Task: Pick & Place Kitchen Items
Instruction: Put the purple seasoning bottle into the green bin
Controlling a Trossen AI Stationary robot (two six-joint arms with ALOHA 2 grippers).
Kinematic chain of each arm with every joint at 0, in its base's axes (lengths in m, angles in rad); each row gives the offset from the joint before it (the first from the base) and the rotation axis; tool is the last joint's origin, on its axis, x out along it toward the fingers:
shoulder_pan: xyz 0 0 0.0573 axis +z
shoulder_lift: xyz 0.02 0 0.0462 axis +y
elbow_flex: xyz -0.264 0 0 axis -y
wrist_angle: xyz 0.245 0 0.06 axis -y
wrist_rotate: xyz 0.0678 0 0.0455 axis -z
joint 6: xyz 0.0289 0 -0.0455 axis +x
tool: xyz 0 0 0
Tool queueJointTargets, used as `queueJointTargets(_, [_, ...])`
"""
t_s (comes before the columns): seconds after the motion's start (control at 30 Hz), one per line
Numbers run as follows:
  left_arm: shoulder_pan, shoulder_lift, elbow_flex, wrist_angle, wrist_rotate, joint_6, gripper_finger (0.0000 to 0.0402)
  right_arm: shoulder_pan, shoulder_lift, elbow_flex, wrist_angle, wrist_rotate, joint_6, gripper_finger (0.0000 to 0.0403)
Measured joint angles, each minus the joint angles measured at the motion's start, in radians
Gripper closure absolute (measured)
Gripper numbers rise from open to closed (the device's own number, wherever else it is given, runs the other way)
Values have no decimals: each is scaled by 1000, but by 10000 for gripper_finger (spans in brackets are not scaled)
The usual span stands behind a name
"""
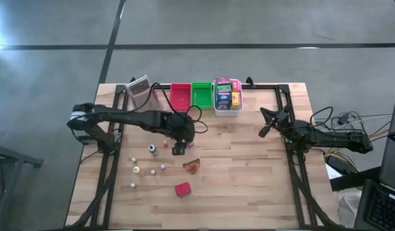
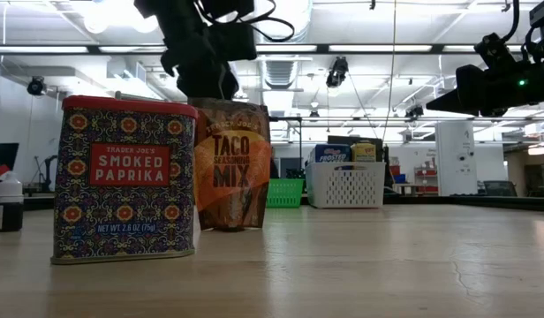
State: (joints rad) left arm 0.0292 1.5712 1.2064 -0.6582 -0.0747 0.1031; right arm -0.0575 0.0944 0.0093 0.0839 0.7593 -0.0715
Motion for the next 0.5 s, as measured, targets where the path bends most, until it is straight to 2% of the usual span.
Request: queueJointTargets(0.5, [0,74,0,24,13,27,127,0,0,0,0,0,0,394])
